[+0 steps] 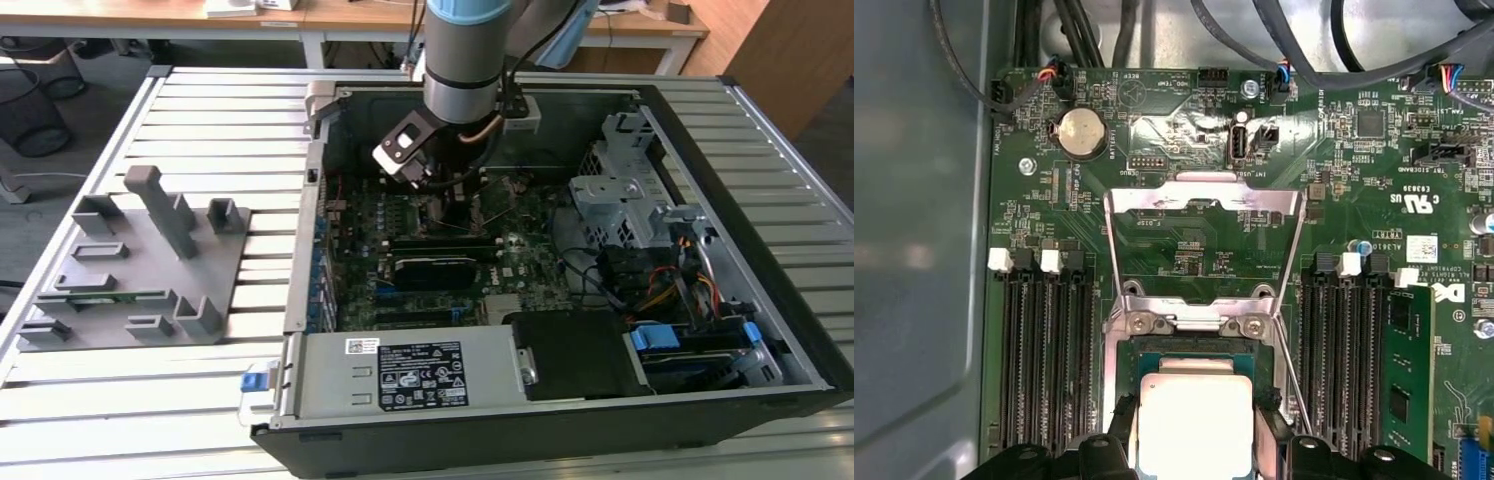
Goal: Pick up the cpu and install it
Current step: 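Place the cpu into insertion slot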
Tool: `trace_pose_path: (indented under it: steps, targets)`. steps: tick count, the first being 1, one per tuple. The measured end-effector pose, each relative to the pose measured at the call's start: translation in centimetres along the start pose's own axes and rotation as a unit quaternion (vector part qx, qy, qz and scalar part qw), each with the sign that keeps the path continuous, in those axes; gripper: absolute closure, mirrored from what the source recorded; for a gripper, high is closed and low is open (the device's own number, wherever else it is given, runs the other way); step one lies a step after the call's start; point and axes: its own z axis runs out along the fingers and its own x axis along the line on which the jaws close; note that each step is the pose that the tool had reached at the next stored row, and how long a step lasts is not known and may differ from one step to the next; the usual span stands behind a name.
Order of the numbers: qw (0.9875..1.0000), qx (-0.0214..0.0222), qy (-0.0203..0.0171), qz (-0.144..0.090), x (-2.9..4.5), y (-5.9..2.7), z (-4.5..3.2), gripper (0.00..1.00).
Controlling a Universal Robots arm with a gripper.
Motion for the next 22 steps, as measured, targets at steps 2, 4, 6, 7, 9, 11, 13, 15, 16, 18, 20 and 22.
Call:
trace_pose_path:
  steps: [2, 4, 6, 7, 9, 11, 13, 15, 16, 18, 20, 22]
  targets:
    - [1.0, 0.0, -0.0001, 0.0, 0.0, 0.0, 0.09, 0.46]
    - [1.0, 0.0, 0.0, 0.0, -0.01, 0.0, 0.16, 0.46]
    - [1.0, 0.0, 0.0, 0.0, -0.01, 0.0, 0.23, 0.46]
    - [1.0, 0.0, 0.0, 0.0, -0.01, 0.01, 0.26, 0.46]
    - [1.0, 0.0, 0.0, 0.0, -0.01, 0.02, 0.33, 0.46]
    - [1.0, 0.0, 0.0, 0.0, -0.01, 0.02, 0.39, 0.46]
    - [1.0, 0.0, 0.0, 0.001, -0.01, 0.03, 0.44, 0.46]
    - [1.0, 0.0, -0.0001, 0.001, -0.01, 0.05, 0.48, 0.46]
    - [1.0, 0.0, -0.0001, 0.001, -0.02, 0.08, 0.49, 0.46]
    - [1.0, 0.0, 0.0, 0.001, -0.02, 0.13, 0.53, 0.46]
    - [1.0, -0.0001, 0.0, 0.001, -0.02, 0.14, 0.57, 0.46]
    - [1.0, 0.0, 0.0, 0.002, -0.02, 0.15, 0.62, 0.46]
